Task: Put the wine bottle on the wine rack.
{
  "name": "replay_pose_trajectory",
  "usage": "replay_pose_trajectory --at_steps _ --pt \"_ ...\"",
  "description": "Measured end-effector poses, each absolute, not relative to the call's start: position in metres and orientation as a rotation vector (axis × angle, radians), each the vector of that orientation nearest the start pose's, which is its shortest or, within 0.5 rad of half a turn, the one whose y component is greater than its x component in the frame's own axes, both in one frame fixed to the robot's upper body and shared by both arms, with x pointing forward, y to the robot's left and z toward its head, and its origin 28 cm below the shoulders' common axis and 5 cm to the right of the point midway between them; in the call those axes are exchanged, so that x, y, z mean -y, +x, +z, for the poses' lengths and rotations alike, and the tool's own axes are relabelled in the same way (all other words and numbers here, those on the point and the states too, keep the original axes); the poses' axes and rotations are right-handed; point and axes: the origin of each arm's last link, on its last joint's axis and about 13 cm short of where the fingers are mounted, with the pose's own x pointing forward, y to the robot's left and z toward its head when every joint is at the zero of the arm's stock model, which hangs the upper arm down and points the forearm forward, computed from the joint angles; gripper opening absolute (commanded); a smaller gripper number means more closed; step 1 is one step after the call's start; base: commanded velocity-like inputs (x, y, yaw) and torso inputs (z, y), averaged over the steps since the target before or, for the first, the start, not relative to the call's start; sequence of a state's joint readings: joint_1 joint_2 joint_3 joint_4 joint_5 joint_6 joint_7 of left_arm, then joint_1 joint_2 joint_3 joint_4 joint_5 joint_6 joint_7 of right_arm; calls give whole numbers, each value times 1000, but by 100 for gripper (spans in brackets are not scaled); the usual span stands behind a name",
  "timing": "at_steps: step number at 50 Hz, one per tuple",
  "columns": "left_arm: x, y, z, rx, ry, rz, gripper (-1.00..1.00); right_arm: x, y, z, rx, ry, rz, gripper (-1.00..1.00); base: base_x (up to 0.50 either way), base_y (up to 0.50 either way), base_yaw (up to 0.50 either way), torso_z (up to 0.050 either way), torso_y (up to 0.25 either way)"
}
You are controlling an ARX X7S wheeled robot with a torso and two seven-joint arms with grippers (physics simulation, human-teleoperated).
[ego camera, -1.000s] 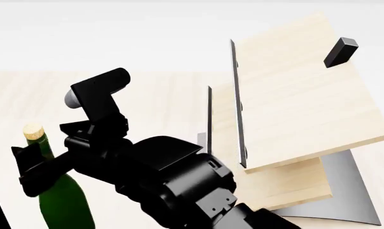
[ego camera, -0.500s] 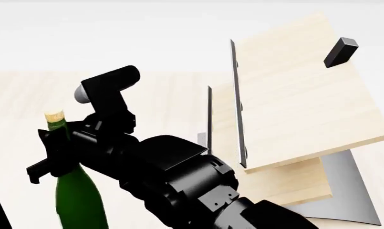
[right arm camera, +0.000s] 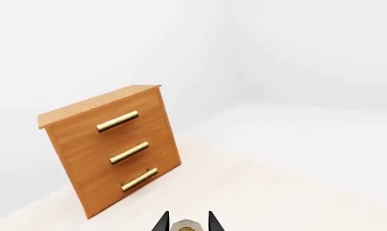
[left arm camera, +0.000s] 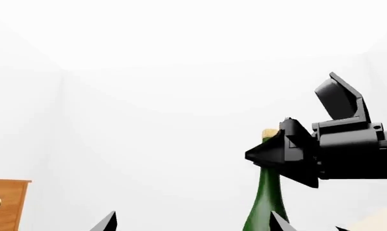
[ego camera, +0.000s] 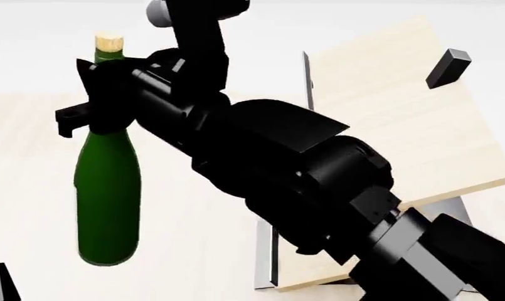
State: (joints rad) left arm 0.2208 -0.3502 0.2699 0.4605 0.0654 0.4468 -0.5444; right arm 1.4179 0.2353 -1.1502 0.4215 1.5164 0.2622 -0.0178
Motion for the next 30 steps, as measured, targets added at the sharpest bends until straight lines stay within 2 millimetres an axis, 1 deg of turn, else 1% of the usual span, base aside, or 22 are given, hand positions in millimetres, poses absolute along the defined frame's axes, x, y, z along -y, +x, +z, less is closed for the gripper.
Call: replay_pose_trajectory --at_steps 10,22,30 --pt "-204 150 93 668 42 95 100 21 357 298 -10 342 813 -100 0 0 0 0 1" --pt "-205 151 92 667 45 97 100 50 354 328 11 558 658 -100 0 0 0 0 1" --pt "-205 151 92 668 44 98 100 75 347 350 34 701 570 -100 0 0 0 0 0"
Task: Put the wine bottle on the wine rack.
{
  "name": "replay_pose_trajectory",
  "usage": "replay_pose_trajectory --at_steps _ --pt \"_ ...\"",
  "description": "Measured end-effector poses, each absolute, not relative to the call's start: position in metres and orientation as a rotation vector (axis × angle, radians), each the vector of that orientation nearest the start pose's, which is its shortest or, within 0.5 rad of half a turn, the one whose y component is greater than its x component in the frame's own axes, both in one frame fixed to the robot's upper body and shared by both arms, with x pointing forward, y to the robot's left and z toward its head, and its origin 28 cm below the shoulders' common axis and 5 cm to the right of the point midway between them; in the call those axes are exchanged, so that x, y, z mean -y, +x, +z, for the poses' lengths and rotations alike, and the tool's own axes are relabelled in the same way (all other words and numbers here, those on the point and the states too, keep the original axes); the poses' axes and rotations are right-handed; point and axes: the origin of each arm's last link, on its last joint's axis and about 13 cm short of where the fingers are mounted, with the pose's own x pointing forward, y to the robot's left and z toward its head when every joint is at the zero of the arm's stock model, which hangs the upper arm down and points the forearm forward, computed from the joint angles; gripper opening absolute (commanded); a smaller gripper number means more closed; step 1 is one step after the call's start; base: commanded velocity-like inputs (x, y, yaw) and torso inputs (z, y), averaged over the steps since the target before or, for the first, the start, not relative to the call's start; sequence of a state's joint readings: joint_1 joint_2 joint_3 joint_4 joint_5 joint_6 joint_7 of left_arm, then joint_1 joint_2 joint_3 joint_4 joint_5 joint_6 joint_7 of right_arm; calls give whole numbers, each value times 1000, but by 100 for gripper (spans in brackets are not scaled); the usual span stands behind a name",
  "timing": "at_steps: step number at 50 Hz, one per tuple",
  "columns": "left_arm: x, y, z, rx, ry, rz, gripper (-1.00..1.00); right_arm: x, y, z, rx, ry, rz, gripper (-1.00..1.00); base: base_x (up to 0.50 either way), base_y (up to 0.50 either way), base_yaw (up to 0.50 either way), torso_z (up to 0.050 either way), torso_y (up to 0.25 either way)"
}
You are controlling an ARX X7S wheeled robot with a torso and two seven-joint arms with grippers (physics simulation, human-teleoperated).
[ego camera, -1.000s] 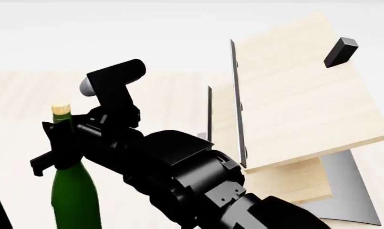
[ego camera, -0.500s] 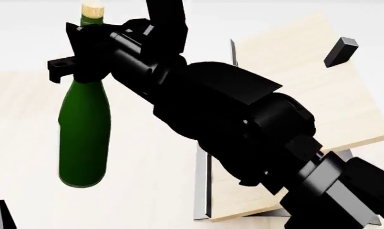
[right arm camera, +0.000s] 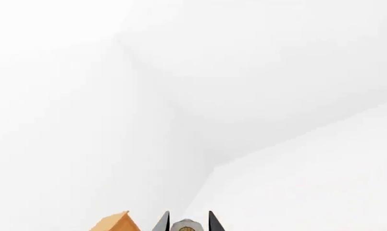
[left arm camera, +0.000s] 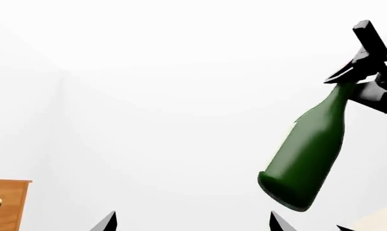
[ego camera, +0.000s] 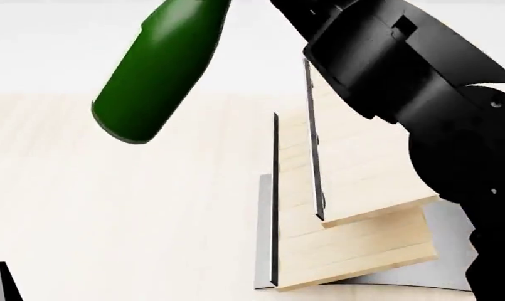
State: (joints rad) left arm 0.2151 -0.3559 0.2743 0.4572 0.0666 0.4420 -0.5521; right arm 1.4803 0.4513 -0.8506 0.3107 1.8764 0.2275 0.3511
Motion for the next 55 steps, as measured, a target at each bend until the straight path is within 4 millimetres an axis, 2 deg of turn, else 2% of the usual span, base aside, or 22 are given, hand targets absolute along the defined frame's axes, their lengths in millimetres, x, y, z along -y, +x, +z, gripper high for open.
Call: replay_pose_trajectory --at_steps 12,27,40,55 --pt "-204 150 92 668 43 96 100 121 333 380 92 840 468 -100 0 0 0 0 1" --pt "-204 151 92 664 48 94 100 168 313 396 126 914 384 -100 0 0 0 0 1" --pt "-204 152 91 660 55 93 100 195 307 393 133 950 315 -100 0 0 0 0 0" --pt "-203 152 91 658 58 92 100 216 311 371 88 1039 245 -100 0 0 0 0 1"
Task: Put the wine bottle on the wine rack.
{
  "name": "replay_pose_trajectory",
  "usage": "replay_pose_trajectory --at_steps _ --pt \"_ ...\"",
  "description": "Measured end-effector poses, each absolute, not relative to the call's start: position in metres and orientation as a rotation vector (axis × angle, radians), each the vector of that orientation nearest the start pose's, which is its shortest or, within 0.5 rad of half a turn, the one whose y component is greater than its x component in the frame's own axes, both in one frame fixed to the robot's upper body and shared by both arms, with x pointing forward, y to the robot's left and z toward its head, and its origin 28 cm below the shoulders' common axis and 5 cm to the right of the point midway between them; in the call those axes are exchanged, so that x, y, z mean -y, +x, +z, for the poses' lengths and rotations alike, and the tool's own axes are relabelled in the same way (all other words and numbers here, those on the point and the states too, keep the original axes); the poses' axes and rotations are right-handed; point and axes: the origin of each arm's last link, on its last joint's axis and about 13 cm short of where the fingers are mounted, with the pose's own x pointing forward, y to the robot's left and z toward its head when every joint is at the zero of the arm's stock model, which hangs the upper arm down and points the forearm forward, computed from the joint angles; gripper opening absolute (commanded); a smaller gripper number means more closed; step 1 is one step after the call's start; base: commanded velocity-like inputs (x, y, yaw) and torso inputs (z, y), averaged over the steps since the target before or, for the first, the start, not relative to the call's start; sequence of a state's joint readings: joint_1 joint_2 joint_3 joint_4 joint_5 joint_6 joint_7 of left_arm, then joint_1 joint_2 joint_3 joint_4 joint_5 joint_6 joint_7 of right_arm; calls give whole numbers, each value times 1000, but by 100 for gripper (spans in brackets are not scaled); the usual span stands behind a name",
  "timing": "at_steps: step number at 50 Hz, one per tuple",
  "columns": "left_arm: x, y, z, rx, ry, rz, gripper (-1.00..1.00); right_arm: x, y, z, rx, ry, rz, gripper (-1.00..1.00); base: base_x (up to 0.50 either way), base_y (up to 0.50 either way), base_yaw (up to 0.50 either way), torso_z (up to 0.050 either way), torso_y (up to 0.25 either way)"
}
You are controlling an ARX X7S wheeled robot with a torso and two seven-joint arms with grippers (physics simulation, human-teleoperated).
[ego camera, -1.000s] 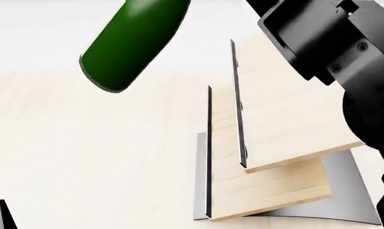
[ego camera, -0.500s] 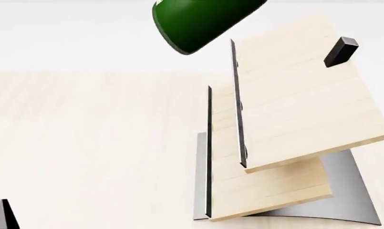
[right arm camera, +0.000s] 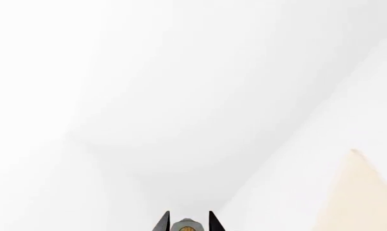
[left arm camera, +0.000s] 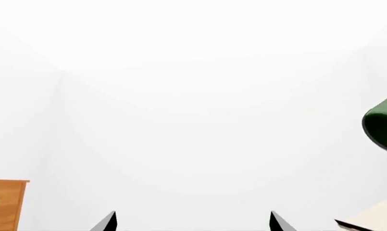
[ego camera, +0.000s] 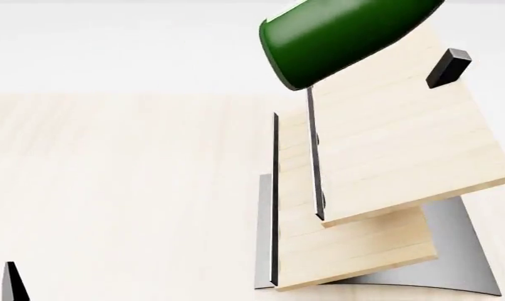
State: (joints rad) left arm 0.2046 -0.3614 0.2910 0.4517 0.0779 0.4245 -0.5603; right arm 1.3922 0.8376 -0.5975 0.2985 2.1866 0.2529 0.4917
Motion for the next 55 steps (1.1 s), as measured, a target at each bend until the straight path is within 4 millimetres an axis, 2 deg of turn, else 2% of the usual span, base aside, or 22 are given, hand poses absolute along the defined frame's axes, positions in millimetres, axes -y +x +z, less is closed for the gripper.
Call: replay_pose_trajectory --at_steps 16,55 --pt "-204 153 90 653 62 94 100 228 318 350 38 1112 196 -100 0 0 0 0 1" --pt "-203 154 87 647 66 93 100 240 305 320 91 1130 171 -100 0 0 0 0 1"
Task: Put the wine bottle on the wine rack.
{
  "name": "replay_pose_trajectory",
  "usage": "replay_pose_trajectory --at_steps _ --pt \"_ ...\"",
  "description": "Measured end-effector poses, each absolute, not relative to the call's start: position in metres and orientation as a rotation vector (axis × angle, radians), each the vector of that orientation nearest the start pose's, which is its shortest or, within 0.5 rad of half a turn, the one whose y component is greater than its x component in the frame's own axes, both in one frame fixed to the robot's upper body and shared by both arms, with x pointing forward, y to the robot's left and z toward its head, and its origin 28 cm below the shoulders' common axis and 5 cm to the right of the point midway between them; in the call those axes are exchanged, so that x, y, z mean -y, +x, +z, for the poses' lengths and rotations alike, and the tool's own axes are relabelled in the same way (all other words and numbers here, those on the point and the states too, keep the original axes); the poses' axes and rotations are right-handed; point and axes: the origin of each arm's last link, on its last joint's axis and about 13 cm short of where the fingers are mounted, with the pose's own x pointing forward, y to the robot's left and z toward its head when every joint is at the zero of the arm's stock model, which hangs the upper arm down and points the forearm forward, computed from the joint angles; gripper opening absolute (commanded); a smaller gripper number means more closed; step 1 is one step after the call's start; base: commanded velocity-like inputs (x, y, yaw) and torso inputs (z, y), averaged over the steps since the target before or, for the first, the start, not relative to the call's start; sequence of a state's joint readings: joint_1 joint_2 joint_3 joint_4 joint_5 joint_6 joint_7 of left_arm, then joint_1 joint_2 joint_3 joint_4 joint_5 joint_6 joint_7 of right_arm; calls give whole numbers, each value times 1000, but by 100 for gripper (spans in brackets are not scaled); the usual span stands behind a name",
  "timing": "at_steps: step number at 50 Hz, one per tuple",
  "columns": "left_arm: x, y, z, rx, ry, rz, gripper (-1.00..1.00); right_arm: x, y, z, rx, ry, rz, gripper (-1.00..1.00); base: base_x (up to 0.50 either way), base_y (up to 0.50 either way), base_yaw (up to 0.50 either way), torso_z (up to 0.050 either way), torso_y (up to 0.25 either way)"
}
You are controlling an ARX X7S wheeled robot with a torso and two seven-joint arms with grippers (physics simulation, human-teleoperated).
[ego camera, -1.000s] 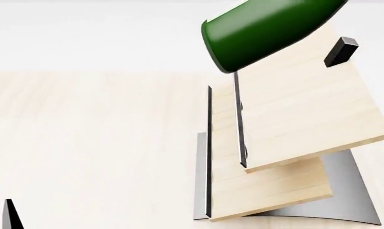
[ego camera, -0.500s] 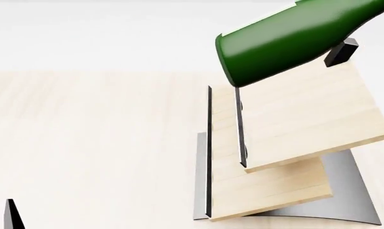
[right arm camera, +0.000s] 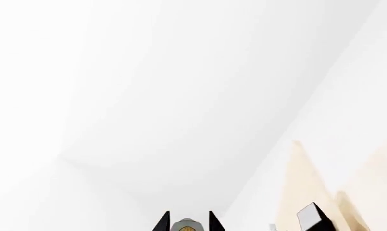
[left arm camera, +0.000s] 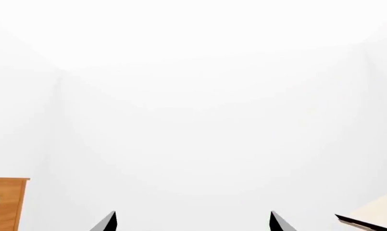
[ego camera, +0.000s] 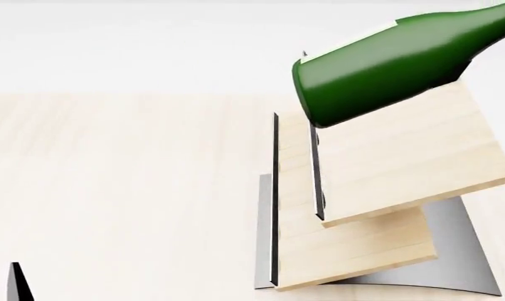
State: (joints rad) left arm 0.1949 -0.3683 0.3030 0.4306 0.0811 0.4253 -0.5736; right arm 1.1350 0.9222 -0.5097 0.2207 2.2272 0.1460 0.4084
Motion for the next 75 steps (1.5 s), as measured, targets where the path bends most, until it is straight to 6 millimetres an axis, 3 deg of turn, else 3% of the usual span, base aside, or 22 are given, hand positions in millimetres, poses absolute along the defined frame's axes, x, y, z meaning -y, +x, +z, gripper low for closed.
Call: replay_pose_trajectory --at_steps 30,75 --pt "-203 155 86 644 68 92 100 240 309 296 70 1140 154 -100 0 0 0 0 1" --pt "-202 155 85 639 70 89 100 245 308 278 60 1147 127 -100 0 0 0 0 1"
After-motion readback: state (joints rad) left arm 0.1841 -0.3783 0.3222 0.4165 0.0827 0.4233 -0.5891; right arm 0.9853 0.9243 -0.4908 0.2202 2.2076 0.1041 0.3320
